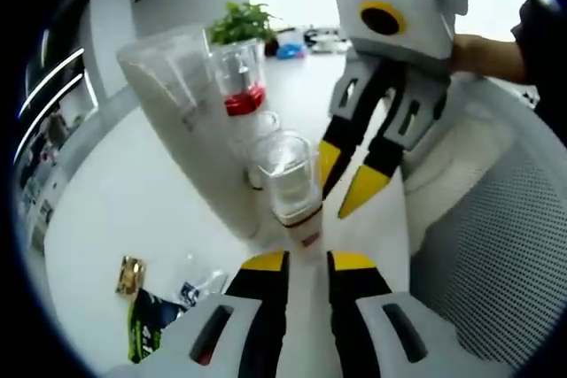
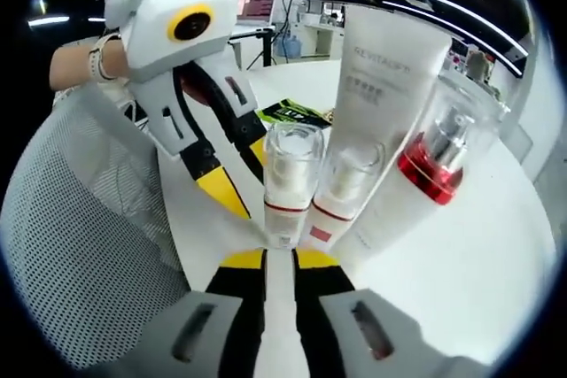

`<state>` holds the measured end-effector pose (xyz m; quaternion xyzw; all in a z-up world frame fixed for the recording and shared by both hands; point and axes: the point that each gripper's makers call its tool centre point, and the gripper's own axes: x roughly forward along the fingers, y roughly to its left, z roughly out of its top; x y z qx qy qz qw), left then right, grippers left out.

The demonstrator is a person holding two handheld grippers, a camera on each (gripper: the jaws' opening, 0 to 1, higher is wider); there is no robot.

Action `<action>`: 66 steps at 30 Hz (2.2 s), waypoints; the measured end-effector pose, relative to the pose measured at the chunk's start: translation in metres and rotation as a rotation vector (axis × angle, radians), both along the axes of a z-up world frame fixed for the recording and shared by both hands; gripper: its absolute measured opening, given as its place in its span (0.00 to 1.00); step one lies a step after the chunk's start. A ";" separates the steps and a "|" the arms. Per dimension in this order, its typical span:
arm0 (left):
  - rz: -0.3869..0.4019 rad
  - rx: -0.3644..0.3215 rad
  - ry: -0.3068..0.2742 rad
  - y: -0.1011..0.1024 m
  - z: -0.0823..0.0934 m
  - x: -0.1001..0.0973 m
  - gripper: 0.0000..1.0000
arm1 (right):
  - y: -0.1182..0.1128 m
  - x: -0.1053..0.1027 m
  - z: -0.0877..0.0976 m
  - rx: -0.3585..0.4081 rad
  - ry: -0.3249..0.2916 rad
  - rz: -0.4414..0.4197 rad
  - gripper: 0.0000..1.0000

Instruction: Arrange the skincare products in the storage area until every visible bottle or jar stands upright without overlapping.

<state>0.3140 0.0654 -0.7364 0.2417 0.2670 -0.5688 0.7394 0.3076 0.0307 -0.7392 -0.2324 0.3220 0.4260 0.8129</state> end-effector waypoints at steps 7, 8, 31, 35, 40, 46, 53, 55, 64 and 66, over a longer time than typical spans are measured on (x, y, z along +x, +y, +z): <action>0.024 -0.003 -0.028 -0.007 0.002 0.004 0.16 | -0.010 0.001 0.000 -0.005 0.026 -0.051 0.11; 0.026 -0.003 -0.025 -0.007 0.001 0.004 0.16 | -0.009 0.001 0.001 0.003 0.025 -0.048 0.11; 0.100 0.030 -0.027 0.008 -0.004 0.003 0.09 | 0.023 0.001 -0.004 0.032 0.041 0.004 0.11; 0.125 0.036 -0.021 0.007 -0.007 0.004 0.11 | 0.008 0.001 -0.005 0.015 0.051 -0.020 0.11; 0.155 0.029 -0.006 0.003 -0.007 0.007 0.11 | -0.014 0.010 -0.007 -0.022 0.023 -0.079 0.12; 0.196 0.027 0.004 0.003 -0.008 0.011 0.10 | -0.018 0.019 -0.002 -0.014 -0.010 -0.108 0.16; 0.226 0.025 0.007 0.004 -0.009 0.015 0.08 | -0.011 0.024 0.001 0.000 -0.028 -0.099 0.16; 0.232 0.028 0.008 0.005 -0.009 0.015 0.08 | -0.010 0.026 0.000 0.001 -0.027 -0.097 0.16; 0.219 0.040 0.008 0.005 -0.011 0.014 0.08 | -0.004 0.023 0.004 0.014 -0.021 -0.075 0.13; 0.218 0.044 0.007 0.005 -0.012 0.014 0.07 | -0.003 0.021 0.004 0.015 -0.016 -0.069 0.13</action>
